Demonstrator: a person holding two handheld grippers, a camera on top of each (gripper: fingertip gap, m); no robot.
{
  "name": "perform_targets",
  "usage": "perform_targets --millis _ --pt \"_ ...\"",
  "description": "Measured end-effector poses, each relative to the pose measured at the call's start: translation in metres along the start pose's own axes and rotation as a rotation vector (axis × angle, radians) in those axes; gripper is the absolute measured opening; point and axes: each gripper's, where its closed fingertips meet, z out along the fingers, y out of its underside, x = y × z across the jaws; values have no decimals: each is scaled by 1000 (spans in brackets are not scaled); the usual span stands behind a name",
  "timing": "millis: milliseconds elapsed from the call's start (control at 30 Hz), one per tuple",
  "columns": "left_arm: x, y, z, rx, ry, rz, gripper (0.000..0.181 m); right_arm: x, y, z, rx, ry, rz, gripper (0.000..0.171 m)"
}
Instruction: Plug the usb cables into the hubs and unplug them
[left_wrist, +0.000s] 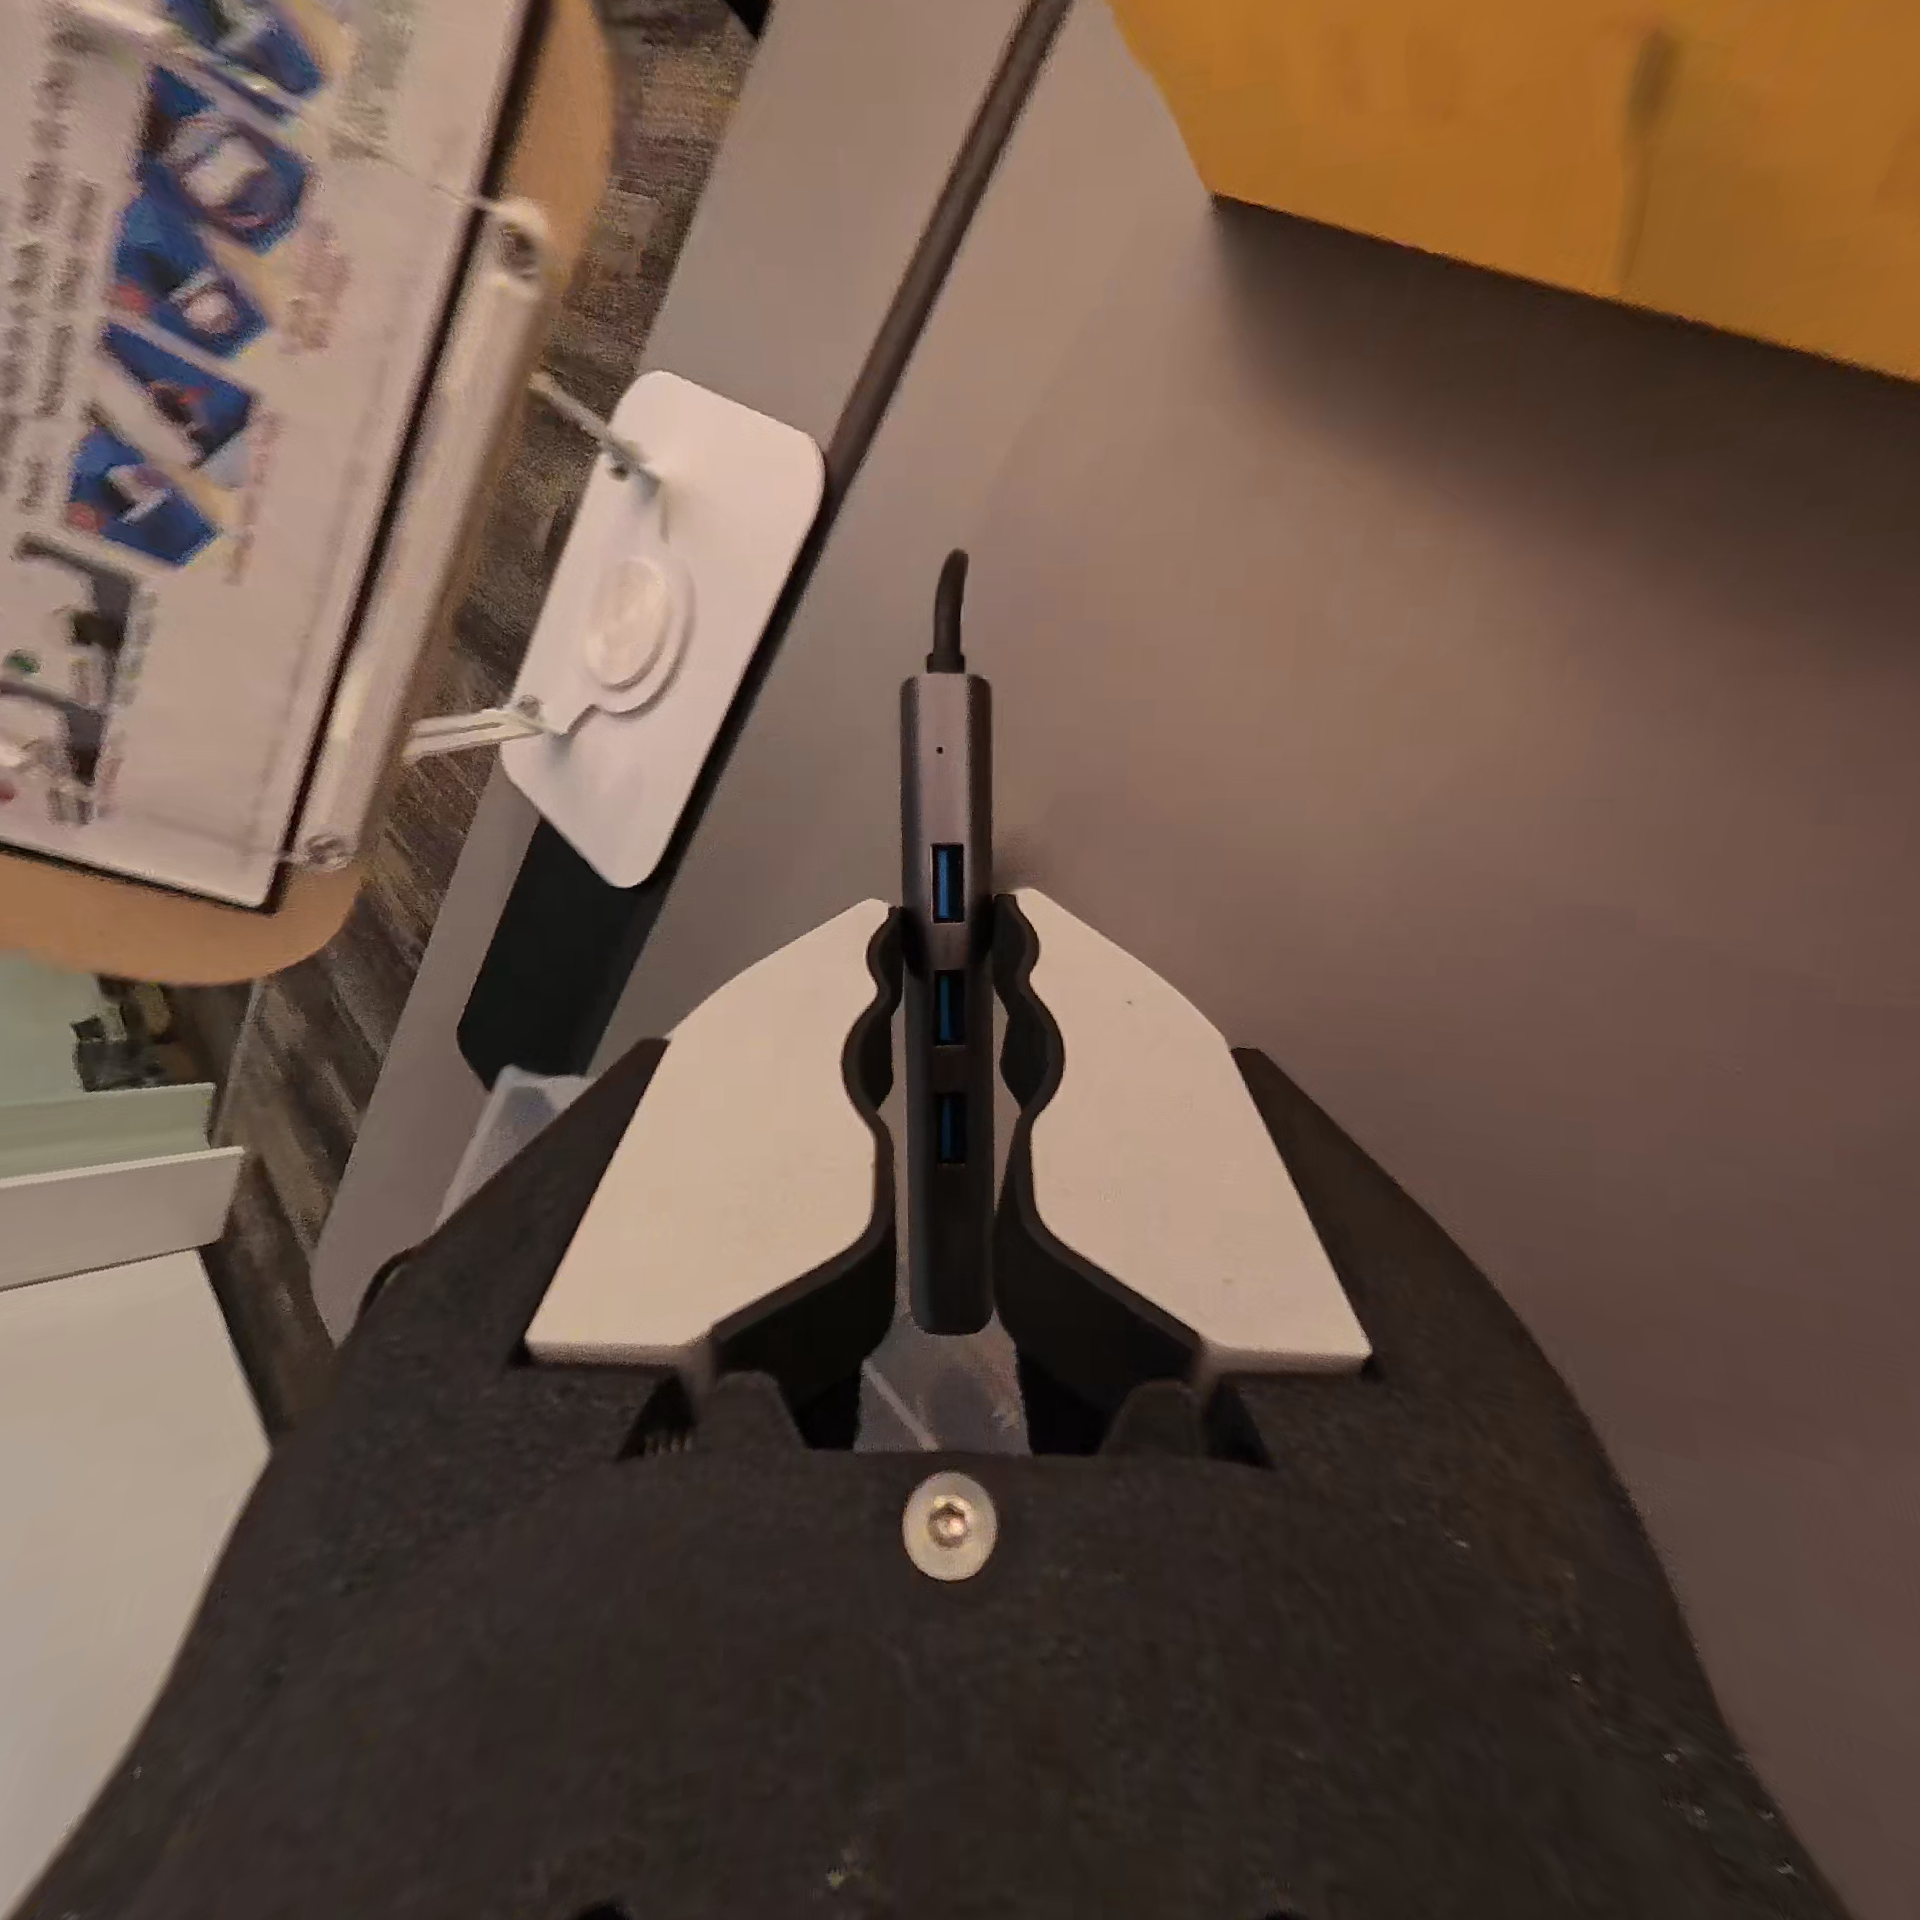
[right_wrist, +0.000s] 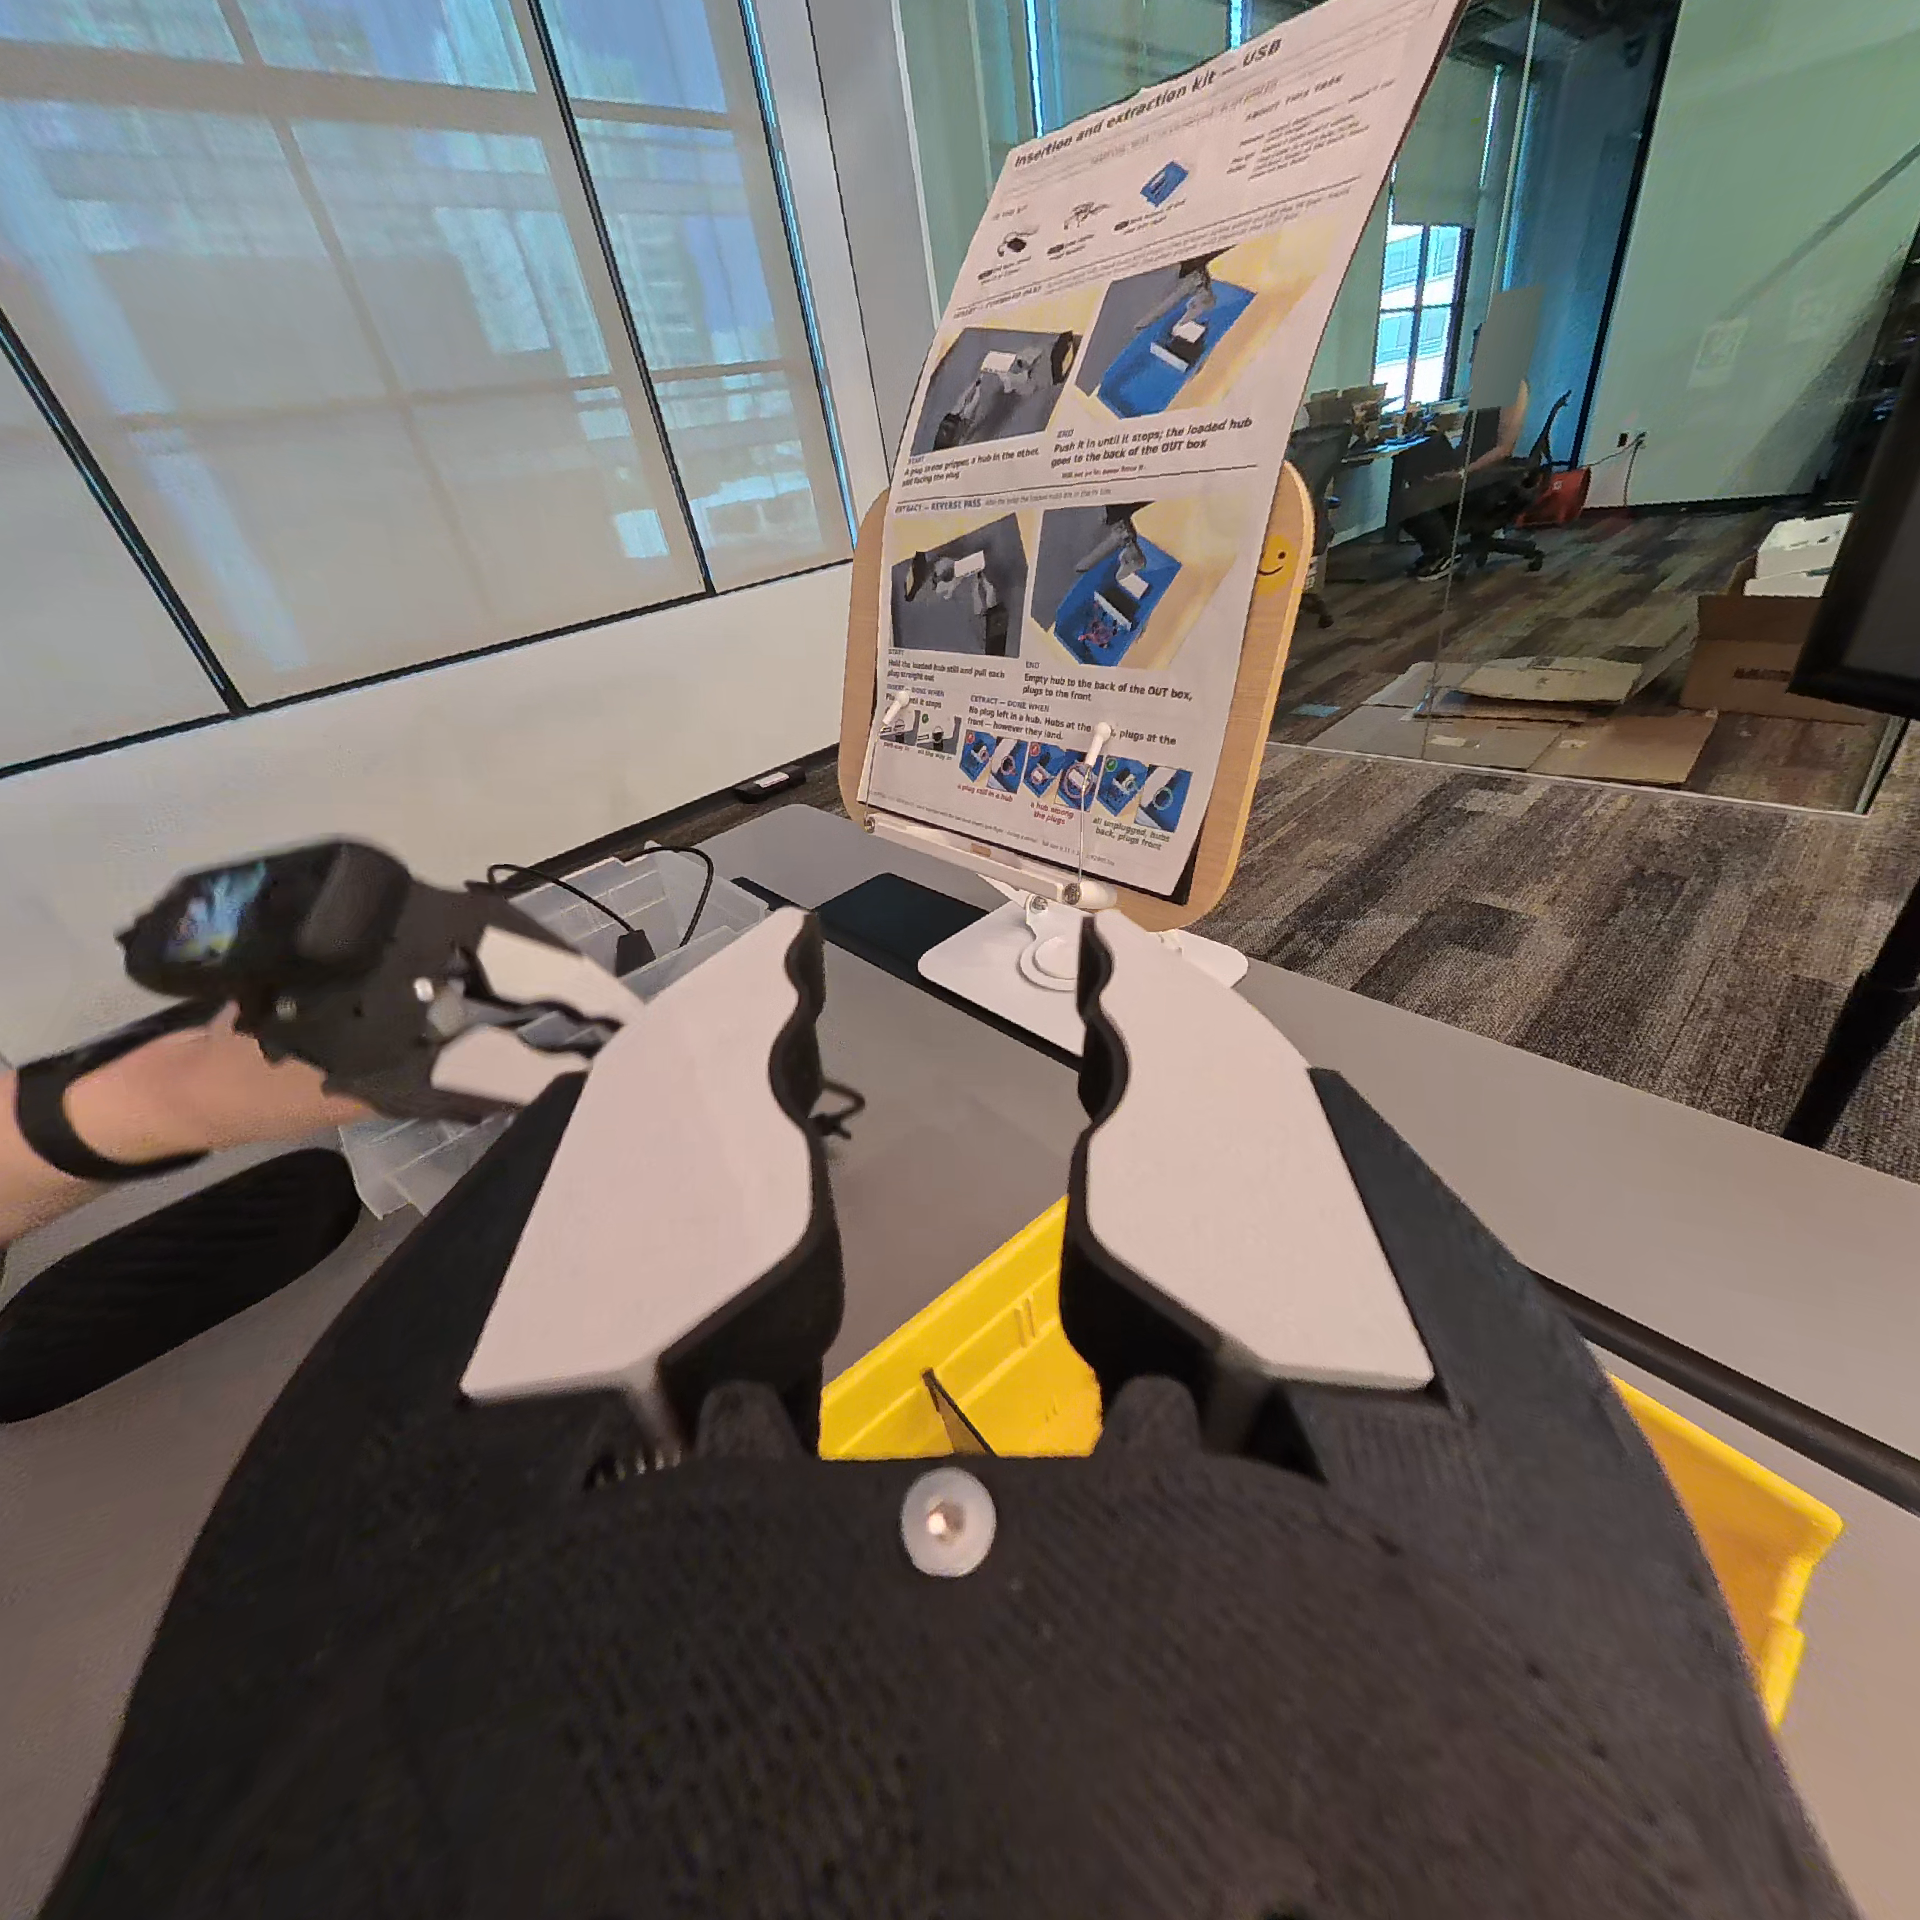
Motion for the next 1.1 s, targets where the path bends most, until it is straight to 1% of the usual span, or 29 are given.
perform_targets --millis 133,233,367,467,600,767,933,1100 --pt "40 2 28 -14 10 75 15 2 -2 -4 15 2 7 48" --pt "58 8 45 -44 13 139 15 4 -3 -8 24 2 15 48" --pt "78 11 61 -40 35 215 16 8 -5 -12 37 4 28 48" --pt "90 12 67 0 51 252 16 10 -5 -14 43 0 39 48" --pt "92 20 74 -8 29 296 16 12 -4 -14 46 0 52 48" --pt "95 24 79 16 43 273 16 13 -2 -12 35 3 54 48" --pt "102 30 82 5 104 260 20 12 1 -10 14 10 46 48" --pt "103 31 79 -2 132 257 24 13 1 -10 17 6 52 48"
